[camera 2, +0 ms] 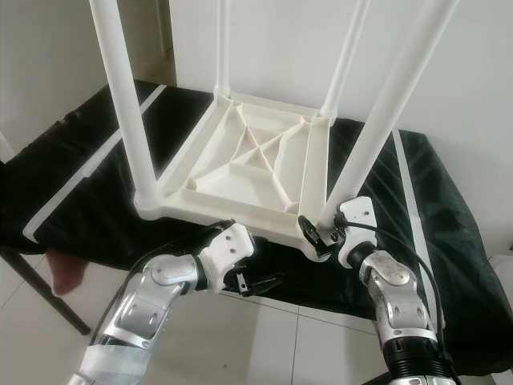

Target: Building children table

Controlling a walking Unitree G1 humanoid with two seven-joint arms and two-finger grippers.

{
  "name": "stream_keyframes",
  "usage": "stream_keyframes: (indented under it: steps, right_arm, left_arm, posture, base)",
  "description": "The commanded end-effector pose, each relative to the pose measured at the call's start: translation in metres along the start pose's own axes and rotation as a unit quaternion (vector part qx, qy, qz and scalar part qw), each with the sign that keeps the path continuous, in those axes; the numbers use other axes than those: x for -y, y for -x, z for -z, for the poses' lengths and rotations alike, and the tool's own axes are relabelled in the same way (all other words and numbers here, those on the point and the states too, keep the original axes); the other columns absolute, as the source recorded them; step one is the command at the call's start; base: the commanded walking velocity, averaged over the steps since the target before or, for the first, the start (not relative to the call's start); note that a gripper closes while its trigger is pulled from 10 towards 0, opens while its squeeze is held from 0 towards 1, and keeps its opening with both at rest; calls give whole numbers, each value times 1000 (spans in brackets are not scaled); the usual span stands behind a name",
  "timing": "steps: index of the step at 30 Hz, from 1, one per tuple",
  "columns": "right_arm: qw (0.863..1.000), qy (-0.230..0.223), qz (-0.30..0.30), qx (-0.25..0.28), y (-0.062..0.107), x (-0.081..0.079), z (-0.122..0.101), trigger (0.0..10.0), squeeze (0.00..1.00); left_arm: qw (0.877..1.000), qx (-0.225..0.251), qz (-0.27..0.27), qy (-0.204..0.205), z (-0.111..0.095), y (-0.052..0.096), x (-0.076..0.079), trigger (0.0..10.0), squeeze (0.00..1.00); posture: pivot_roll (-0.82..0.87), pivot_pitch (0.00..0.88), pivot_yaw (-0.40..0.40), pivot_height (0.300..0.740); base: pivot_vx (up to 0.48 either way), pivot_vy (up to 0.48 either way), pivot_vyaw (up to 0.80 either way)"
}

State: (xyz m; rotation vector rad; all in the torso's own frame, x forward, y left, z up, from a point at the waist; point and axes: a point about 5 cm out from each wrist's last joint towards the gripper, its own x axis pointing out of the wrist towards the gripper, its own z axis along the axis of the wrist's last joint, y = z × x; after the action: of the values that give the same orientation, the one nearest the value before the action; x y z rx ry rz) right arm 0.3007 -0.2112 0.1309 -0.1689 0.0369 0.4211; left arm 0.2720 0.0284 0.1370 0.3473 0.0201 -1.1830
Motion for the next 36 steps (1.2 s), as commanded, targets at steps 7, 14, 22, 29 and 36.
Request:
stream_keyframes:
  steps: [7,14,22,29,36]
  right_arm:
    - [1000,-1,-27,-14,3,4,8,0,0]
    - [1000,-12,-18,-13,4,5,9,10000,0]
    - [999,-28,28,-20,3,6,12,10000,0]
    - [984,-70,163,-32,2,4,13,10000,0]
    - [971,-88,222,-31,0,-8,12,10000,0]
  left_arm:
    - [996,6,-87,3,-2,-1,-6,10000,0]
    - [996,7,-88,3,-3,-1,-7,10000,0]
    - [996,8,-86,2,-4,-1,-8,10000,0]
    - [997,10,-82,1,-5,-3,-9,10000,0]
    - [997,10,-79,1,-6,-3,-9,10000,0]
  posture:
    - [37,14,-100,740]
    - [35,15,-95,740]
    - [30,13,-89,740]
    - [13,12,-74,740]
    - [10,12,-69,740]
  base:
    - [0,0,0]
    - [0,0,0]
    - [0,0,0]
    - [0,0,0]
    - [0,0,0]
